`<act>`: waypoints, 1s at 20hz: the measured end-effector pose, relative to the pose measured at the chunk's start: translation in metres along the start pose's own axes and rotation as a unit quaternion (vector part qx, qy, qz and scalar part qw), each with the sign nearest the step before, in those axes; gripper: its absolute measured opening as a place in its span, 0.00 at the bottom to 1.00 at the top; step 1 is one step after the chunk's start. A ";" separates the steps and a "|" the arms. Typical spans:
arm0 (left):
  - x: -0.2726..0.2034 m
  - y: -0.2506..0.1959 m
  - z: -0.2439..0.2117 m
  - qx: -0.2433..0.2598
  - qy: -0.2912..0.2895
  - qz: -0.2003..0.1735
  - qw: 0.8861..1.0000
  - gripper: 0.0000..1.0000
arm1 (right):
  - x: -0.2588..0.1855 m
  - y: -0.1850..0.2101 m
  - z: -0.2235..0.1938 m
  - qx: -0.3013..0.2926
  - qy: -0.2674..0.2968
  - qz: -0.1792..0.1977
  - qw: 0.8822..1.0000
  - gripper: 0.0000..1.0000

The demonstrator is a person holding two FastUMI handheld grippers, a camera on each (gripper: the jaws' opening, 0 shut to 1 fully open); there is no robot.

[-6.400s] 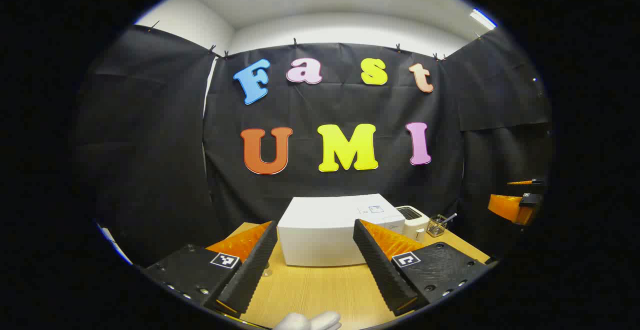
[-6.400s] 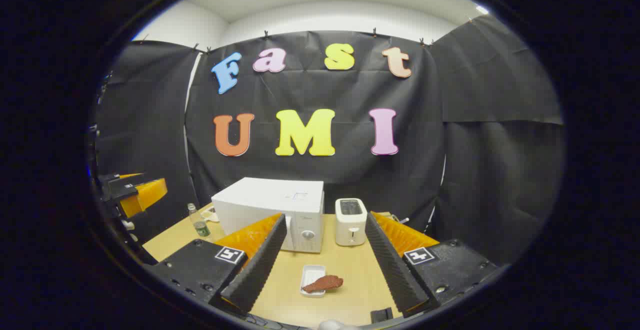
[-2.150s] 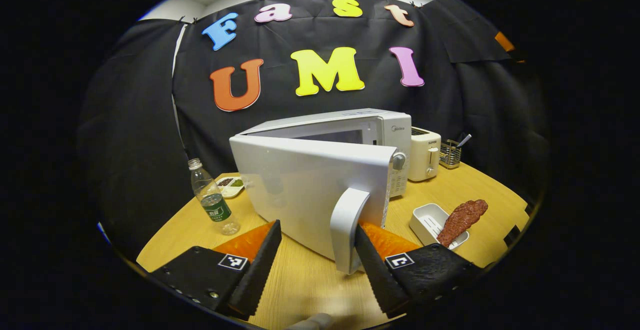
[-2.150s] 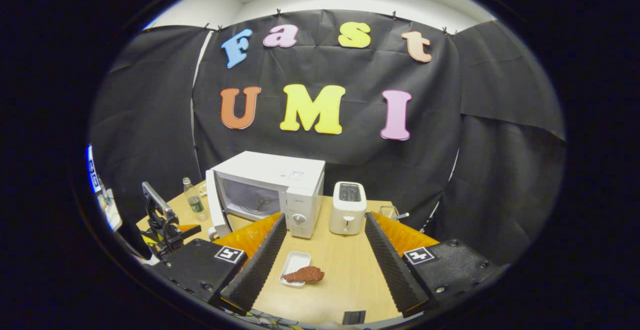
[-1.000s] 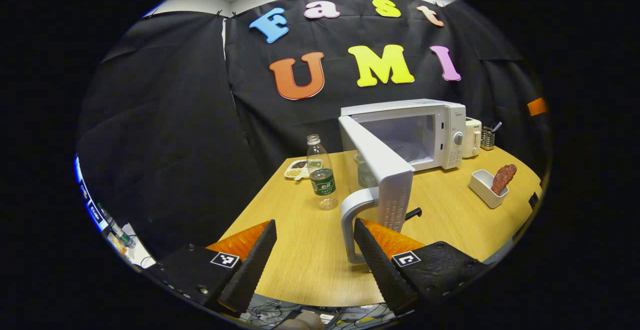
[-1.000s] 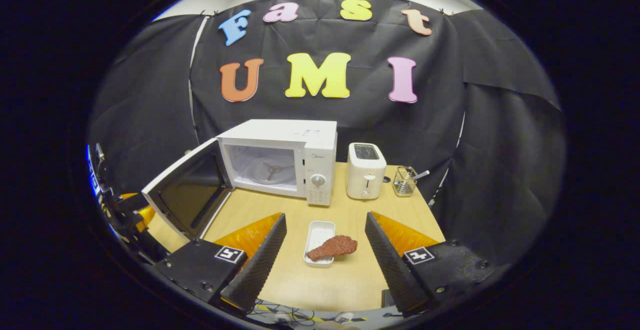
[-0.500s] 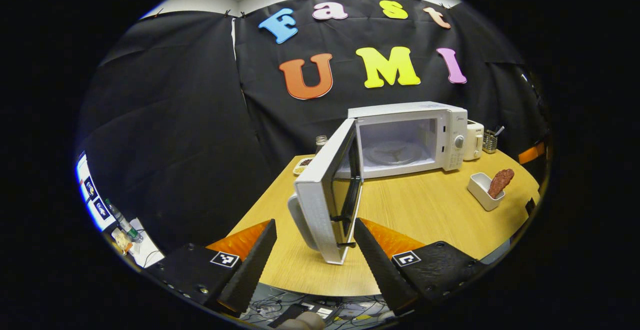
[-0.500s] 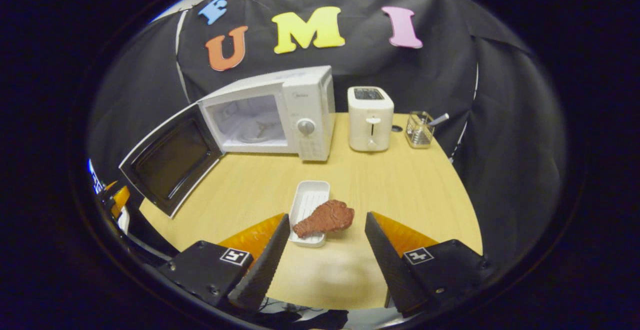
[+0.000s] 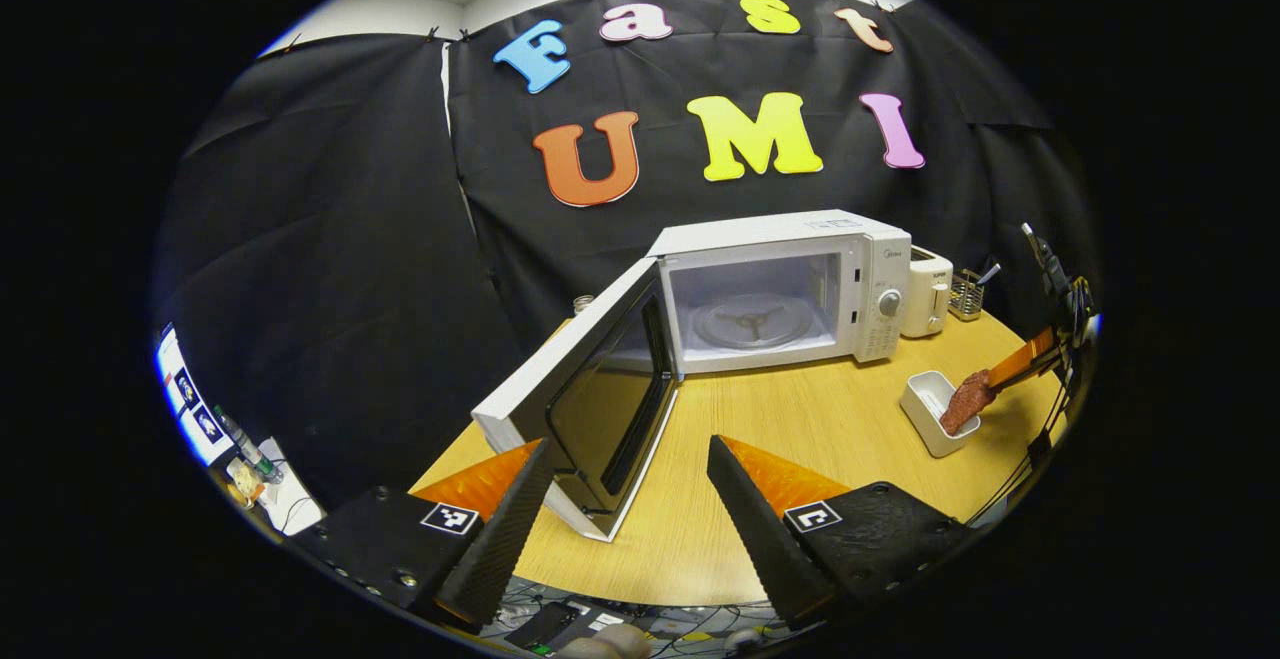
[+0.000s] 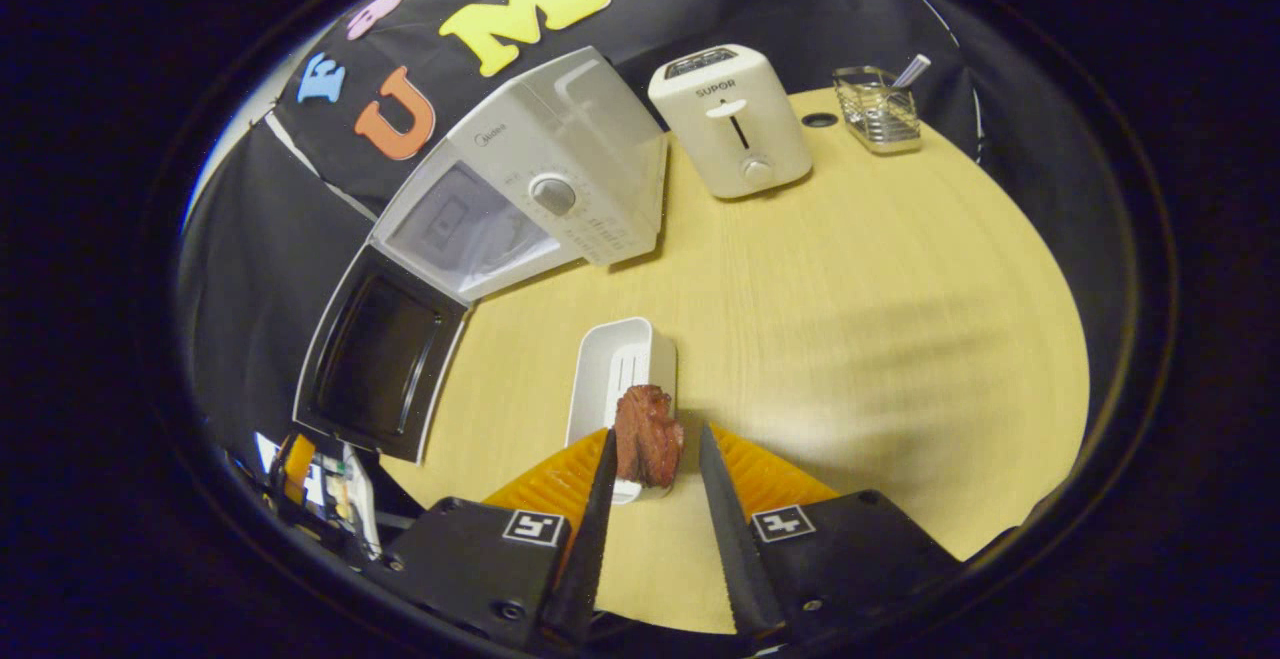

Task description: Open the microwave oven with the left hand, put the food in, and close the microwave oven.

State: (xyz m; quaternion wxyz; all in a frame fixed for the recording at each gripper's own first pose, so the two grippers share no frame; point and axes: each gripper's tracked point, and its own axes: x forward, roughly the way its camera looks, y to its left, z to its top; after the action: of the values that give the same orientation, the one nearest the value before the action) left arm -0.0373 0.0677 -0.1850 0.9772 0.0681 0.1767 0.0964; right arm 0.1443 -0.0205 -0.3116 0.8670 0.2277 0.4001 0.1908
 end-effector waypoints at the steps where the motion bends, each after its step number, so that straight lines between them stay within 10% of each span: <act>1: 0.002 -0.006 0.003 0.001 0.002 0.005 1.000 0.95 | 0.004 0.003 0.000 0.009 0.012 0.019 1.000 0.39; 2: 0.002 -0.011 0.007 0.001 0.004 0.010 1.000 0.95 | 0.007 0.004 0.000 0.016 0.023 0.034 0.999 0.44; 5: 0.002 -0.026 0.018 -0.002 0.007 0.027 1.000 0.95 | 0.011 0.001 0.003 0.033 0.046 0.062 0.996 0.14; 20: -0.027 -0.065 0.047 -0.003 0.003 0.063 0.998 0.95 | -0.047 0.091 0.076 -0.035 -0.023 0.156 0.987 0.15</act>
State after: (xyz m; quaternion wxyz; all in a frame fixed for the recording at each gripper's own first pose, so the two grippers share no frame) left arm -0.0344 -0.0062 -0.1437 0.9688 0.0763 0.1747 0.1586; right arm 0.1617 0.0116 -0.1893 0.8431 0.2611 0.3329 0.3320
